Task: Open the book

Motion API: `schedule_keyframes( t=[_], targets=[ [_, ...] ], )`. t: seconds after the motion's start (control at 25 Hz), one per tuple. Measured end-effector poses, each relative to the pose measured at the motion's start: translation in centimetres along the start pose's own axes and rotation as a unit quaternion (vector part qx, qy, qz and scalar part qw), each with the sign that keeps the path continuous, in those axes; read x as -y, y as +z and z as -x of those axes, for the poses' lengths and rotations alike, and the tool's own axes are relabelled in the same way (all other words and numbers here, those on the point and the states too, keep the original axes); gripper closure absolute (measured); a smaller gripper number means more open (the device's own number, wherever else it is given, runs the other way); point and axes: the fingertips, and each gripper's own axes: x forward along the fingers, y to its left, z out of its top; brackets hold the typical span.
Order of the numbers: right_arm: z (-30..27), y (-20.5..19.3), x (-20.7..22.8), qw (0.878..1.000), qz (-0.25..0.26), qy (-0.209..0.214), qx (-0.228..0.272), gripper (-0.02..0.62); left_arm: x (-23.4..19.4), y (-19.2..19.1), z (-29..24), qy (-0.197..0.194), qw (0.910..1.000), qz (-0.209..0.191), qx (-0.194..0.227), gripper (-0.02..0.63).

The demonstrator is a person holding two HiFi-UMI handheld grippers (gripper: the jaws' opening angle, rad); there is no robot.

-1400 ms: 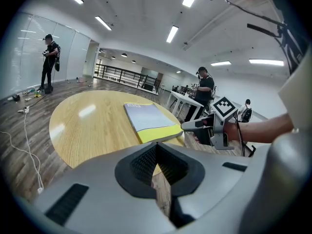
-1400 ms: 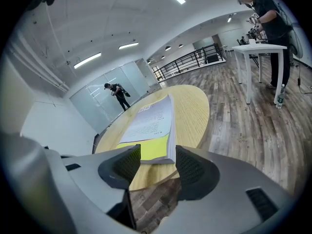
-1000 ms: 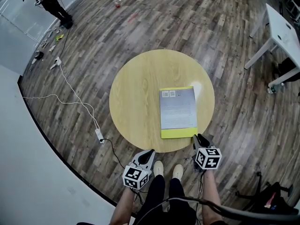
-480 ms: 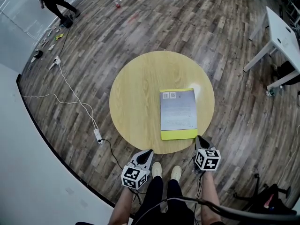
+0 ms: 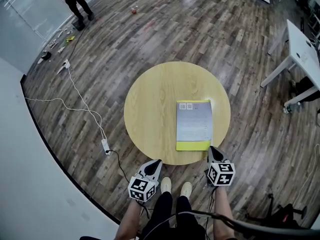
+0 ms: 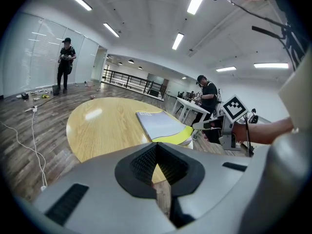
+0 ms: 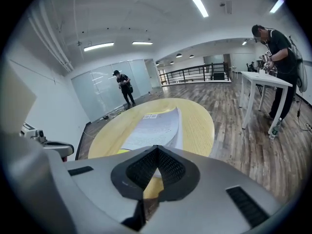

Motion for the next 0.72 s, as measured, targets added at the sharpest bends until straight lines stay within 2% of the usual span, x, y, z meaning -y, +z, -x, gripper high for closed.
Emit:
schedule_keyframes(
  t=[0.4, 0.72],
  targets=[
    [-0.8, 2.8, -7.5, 0.997, 0.055, 0.055, 0.013, 0.592, -3.1, 0.7, 5.9, 0.048, 0.998, 0.017, 0.037, 0.607],
    [-2.1, 3.3, -14.7, 0.99, 0.099, 0.103, 0.01, 0.592, -6.6, -0.1, 10.7, 0.093, 0.9929, 0.041, 0.062, 0.607]
  ],
)
